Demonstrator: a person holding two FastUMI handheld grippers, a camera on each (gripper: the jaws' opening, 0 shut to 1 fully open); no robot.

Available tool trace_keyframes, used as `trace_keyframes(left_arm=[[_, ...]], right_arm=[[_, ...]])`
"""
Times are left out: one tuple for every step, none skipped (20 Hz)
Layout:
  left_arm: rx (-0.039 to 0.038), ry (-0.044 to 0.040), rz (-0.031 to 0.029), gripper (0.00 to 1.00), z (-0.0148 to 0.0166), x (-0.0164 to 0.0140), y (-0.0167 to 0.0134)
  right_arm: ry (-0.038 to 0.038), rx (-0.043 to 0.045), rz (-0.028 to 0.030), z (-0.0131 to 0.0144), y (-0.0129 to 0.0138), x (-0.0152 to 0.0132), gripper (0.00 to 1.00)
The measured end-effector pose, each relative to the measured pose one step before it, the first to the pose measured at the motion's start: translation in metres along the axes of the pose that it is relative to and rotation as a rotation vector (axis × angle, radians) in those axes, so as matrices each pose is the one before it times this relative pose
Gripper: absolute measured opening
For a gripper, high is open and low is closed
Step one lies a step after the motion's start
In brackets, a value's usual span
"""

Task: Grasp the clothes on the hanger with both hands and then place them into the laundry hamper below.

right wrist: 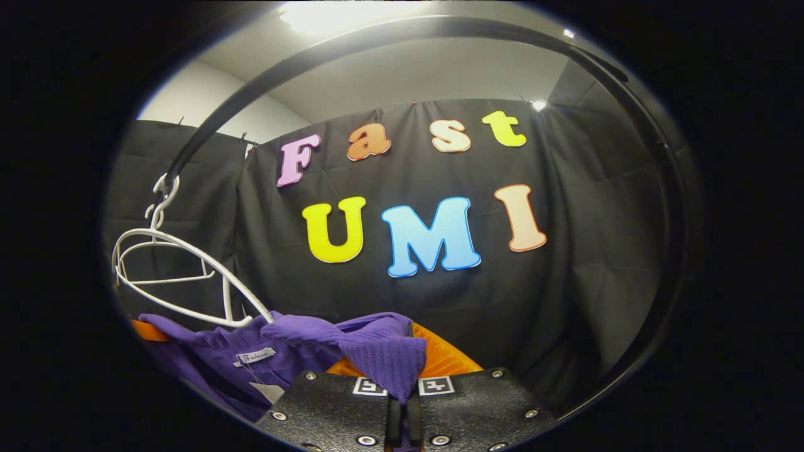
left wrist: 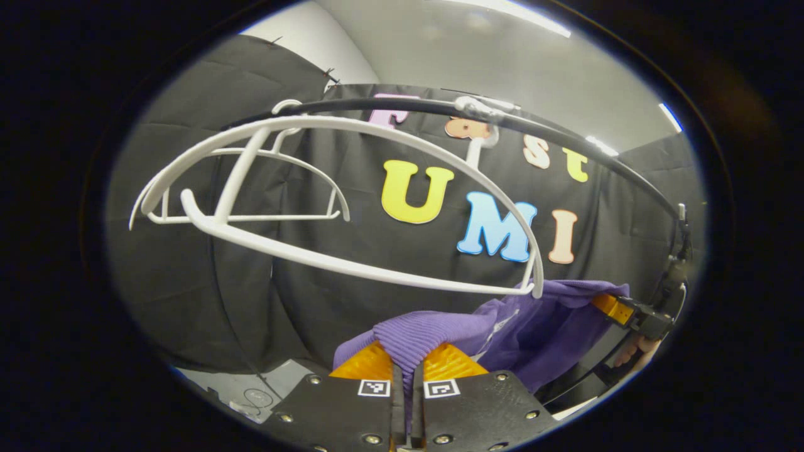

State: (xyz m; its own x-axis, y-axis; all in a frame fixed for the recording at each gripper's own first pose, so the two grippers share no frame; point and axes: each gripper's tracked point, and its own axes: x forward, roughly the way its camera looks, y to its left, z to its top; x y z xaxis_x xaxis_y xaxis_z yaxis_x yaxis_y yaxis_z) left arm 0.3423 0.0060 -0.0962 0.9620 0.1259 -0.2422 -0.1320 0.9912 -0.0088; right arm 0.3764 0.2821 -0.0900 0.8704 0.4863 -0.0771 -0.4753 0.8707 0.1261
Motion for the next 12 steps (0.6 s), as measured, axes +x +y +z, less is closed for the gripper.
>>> trace_keyframes(left_arm=[[-0.00447, 0.00227, -0.00432, 0.04, -0.00035, 0.00104, -0.00367], [-0.00126, 0.00063, -0.00480, 0.04, -0.00127, 0.00022, -0.00467], [0.00231, 0.00296, -0.00769, 0.04, -0.00257, -0.00222, -0.00367], [0.00725, 0.00285, -0.00548, 0.04, -0.00238, -0.00283, -0.00272], [0.00884, 0.00375, -0.00372, 0.04, -0.00317, -0.00387, -0.00186], [0.00541, 0.00466, -0.00387, 0.04, -0.00280, -0.00419, -0.00090], [-0.00016, 0.00590, -0.00515, 0.04, -0.00376, -0.00412, 0.00103], [-0.00435, 0.00907, -0.00409, 0.04, -0.00456, -0.00587, 0.00137], [-0.00587, 0.01205, -0.00401, 0.04, -0.00675, -0.00646, 0.00033], [-0.00452, 0.00999, -0.00688, 0.04, -0.00473, -0.00857, 0.00244], [-0.00294, 0.00866, -0.00635, 0.04, -0.00515, -0.00892, 0.00453], [-0.00087, 0.00913, -0.00979, 0.04, -0.00436, -0.00898, 0.00455]], right_arm=[[0.01347, 0.00053, 0.00276, -0.00489, -0.00245, -0.00227, 0.05], [0.01082, 0.00012, 0.00327, -0.00327, -0.00165, -0.00267, 0.05], [0.00935, 0.00077, 0.00193, -0.00320, -0.00050, -0.00253, 0.05], [0.01693, 0.00164, 0.00498, -0.00217, 0.00031, -0.00426, 0.05], [0.01259, 0.00186, 0.00444, -0.00248, 0.00020, -0.00482, 0.05], [0.00470, 0.00085, 0.00126, -0.00049, 0.00016, -0.00475, 0.05], [0.00389, -0.00062, -0.00145, -0.00125, -0.00034, -0.00540, 0.05], [0.00639, 0.00048, -0.00404, -0.00189, 0.00041, -0.00722, 0.05], [0.01008, 0.00269, -0.00660, -0.00378, 0.00077, -0.00674, 0.05], [0.01288, 0.00513, -0.00895, -0.00560, 0.00116, -0.00930, 0.05], [0.01735, 0.00982, -0.00947, -0.00471, 0.00264, -0.00834, 0.05], [0.02022, 0.01911, -0.00392, -0.00488, 0.00458, -0.01012, 0.05]])
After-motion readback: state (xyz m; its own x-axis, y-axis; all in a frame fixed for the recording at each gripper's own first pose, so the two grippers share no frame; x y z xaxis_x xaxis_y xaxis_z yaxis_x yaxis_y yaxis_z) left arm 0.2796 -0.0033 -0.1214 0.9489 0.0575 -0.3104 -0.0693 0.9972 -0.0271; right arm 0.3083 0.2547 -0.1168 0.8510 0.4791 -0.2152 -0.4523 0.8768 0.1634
